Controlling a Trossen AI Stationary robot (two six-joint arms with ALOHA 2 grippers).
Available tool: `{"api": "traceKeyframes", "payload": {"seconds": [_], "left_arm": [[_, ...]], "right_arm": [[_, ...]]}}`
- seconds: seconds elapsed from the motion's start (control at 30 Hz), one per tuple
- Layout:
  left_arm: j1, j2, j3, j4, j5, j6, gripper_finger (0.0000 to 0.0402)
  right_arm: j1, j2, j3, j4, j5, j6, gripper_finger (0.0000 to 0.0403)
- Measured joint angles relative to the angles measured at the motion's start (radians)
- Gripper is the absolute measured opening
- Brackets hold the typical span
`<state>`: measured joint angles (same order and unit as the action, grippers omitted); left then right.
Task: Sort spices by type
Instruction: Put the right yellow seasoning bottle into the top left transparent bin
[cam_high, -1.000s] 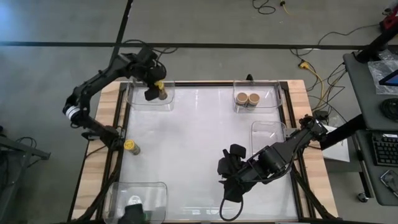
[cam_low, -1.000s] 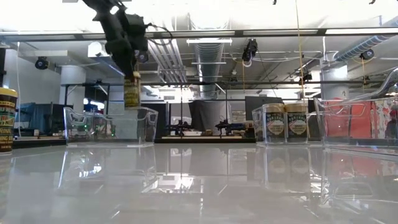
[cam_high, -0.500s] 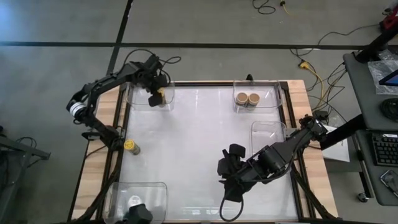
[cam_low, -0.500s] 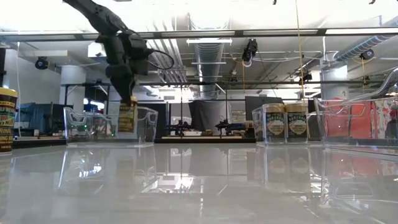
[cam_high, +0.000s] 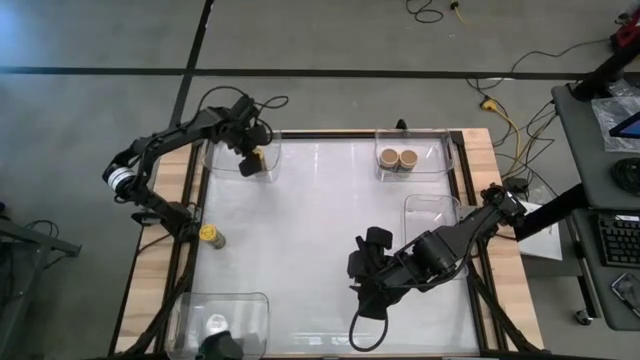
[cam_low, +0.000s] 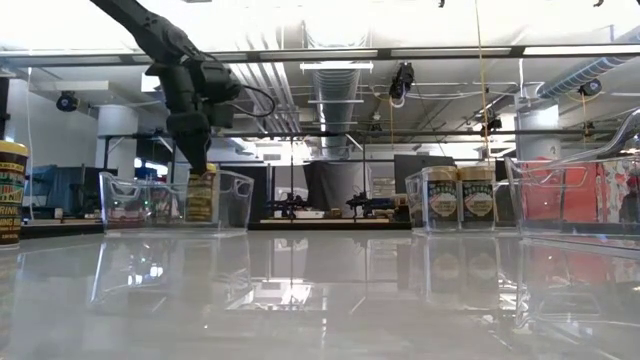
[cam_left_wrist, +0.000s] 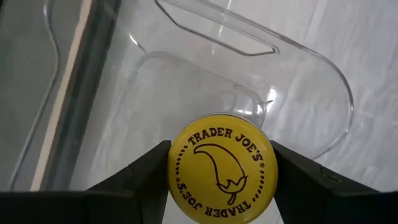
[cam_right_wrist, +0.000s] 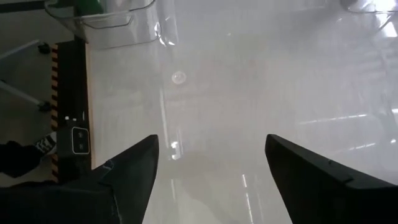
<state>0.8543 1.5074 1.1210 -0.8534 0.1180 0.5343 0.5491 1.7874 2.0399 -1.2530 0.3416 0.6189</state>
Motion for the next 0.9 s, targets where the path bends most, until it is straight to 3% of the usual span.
{"api": "traceKeyframes", "payload": {"seconds": [0.57,0.9], "left_arm": [[-0.001,0.001,-0.020,-0.010,0.007,0.041,0.0222],[-0.003,0.001,-0.031,-0.002,0.013,0.033,0.0225]], "right_arm": [[0.000,0.000,0.000,0.000,0.000,0.018,0.0287],[0.000,0.000,0.000,-0.001,0.000,0.009,0.0307]]}}
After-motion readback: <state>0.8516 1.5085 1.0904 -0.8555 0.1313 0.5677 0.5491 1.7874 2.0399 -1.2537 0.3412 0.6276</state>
